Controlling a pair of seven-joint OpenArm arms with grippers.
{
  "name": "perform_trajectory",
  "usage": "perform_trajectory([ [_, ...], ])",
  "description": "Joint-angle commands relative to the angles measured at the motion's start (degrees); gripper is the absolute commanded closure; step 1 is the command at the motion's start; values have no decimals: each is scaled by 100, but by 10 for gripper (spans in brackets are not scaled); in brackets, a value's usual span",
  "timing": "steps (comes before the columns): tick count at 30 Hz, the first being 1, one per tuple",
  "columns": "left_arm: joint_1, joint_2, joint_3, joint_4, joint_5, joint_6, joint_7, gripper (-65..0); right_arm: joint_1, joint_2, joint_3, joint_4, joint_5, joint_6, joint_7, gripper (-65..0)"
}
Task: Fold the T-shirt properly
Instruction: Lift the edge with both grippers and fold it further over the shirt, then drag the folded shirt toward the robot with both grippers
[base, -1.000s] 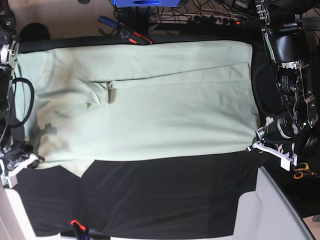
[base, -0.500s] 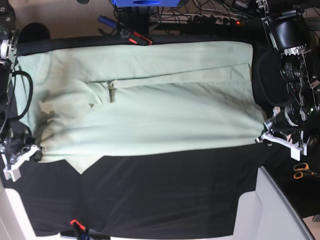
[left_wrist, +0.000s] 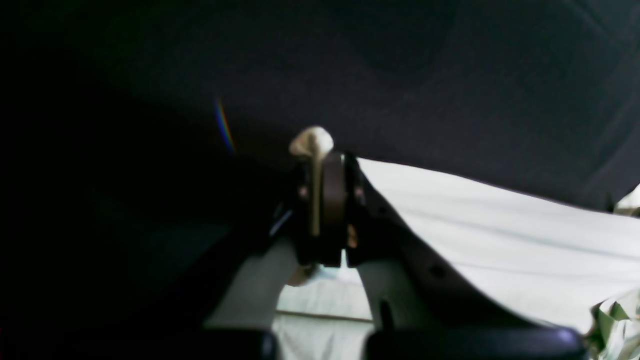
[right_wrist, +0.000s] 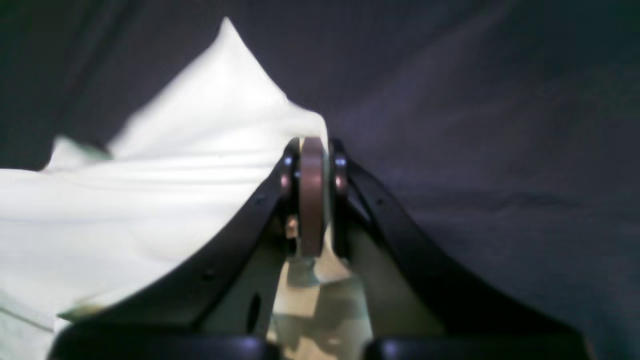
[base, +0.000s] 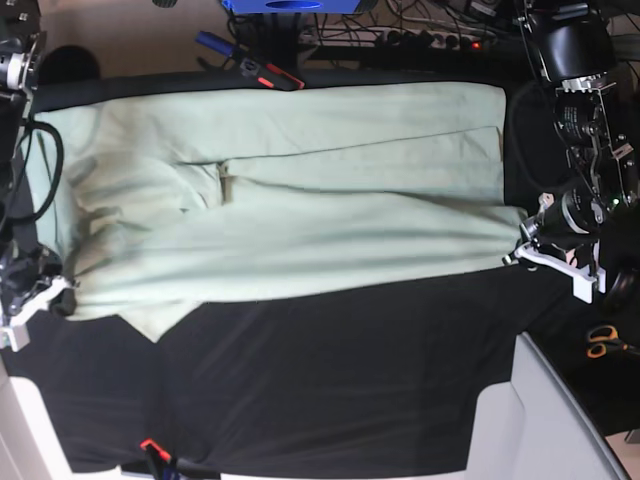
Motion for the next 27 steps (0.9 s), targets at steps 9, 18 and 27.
perform_trajectory([
  [9,-76,-67,-35,144,24,18,-111,0,188,170,74,124,16,-25,-52,0],
  [18,100,-67,-44,680,24,36,-102,0,47,170,65,132,16,-16,-52,0],
  [27,346,21,-35,724,24,36,-111,0,-384,170,100,757,16,169,-342,0],
])
